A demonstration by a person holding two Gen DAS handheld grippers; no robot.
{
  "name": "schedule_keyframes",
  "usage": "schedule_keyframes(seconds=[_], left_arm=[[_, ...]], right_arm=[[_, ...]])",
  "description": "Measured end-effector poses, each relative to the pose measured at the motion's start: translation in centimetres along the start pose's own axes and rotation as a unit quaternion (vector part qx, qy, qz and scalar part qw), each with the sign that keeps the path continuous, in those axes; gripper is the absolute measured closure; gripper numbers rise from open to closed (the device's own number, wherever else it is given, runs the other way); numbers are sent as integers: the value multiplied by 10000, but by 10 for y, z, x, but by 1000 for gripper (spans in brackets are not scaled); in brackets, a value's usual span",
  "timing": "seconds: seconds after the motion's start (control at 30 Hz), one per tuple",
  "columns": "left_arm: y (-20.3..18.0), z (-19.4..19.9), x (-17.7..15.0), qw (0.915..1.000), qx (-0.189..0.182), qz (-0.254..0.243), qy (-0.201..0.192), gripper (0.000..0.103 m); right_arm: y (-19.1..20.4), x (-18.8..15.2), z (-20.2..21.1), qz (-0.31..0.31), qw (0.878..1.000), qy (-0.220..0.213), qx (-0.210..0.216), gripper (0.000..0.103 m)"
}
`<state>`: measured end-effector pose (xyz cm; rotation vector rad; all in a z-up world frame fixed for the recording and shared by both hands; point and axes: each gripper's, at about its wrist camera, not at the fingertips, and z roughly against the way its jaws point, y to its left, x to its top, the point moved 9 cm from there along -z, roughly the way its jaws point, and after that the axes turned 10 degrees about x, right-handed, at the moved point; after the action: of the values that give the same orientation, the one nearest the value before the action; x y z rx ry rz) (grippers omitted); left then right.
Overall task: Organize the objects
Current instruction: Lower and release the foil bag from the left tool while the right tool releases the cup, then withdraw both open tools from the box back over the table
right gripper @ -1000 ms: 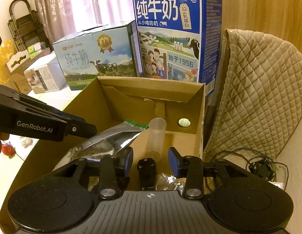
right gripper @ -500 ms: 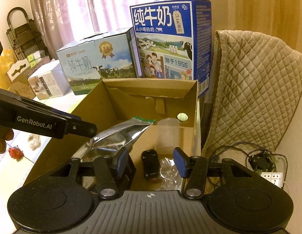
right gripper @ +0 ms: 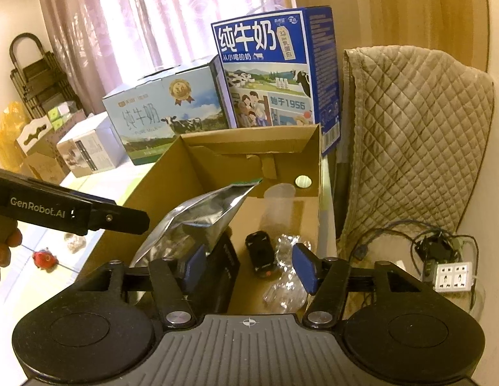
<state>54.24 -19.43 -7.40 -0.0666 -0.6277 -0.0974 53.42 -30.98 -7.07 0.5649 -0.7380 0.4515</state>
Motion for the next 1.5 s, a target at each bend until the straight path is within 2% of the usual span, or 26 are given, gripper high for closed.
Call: schedule_keyframes(seconds=[0.47, 0.83, 1.17, 1.5], left_arm=[[-8, 40, -32, 10000, 72, 15, 38, 29], [-16, 65, -53, 9999, 90, -40, 41, 26], [-11, 91, -72, 9998, -179, -73, -90, 22], [23, 117, -107, 9987, -504, -52, -66, 22]], right_arm=[[21, -26, 30, -190, 9997, -49, 124, 39], [32, -40, 51, -327, 9994, -89, 67, 35], [63, -53, 70, -322, 9992, -170, -175, 30], [108, -75, 78, -502, 9977, -215, -389, 28]])
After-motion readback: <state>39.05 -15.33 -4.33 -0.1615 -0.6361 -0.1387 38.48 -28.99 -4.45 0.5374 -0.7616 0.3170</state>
